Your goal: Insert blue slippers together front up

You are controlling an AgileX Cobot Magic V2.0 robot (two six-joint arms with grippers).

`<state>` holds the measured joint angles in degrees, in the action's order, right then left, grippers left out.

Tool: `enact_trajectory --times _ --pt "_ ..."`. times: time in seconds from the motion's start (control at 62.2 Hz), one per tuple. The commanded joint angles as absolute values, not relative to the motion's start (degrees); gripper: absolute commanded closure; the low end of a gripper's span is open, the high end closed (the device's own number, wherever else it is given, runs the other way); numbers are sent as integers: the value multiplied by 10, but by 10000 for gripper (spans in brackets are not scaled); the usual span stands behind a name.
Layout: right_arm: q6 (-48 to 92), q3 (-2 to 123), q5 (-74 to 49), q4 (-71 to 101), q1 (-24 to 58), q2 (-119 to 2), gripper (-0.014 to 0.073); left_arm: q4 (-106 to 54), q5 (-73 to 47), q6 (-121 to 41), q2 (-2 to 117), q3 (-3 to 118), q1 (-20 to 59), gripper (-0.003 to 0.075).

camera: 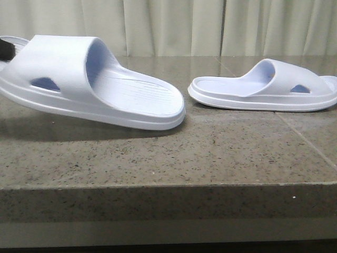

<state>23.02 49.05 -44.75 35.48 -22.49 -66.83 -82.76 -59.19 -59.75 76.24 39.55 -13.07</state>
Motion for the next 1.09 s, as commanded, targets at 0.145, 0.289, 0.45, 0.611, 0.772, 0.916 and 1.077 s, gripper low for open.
enact_trajectory --times 0.145,0.289,0.45,0.611,0.772,0.916,1.077 --pt "358 560 -444 520 -234 -786 65 -872 -613 -598 745 407 -128 741" --pt "388 591 -457 553 -234 -848 76 -872 -613 -598 745 407 -128 741" --pt "410 623 -461 586 -234 -905 160 -872 -613 -598 745 407 -128 741" --pt "431 653 -488 623 -233 -952 181 -872 -613 -598 745 407 -128 741" --pt "438 672 -520 632 -226 -989 181 -872 -613 -598 745 407 -128 741" --pt "450 672 -545 635 -211 -1011 185 -872 -613 -598 745 407 -128 741" --pt "465 672 -575 637 -196 -1031 340 -872 -613 -598 745 407 -128 741"
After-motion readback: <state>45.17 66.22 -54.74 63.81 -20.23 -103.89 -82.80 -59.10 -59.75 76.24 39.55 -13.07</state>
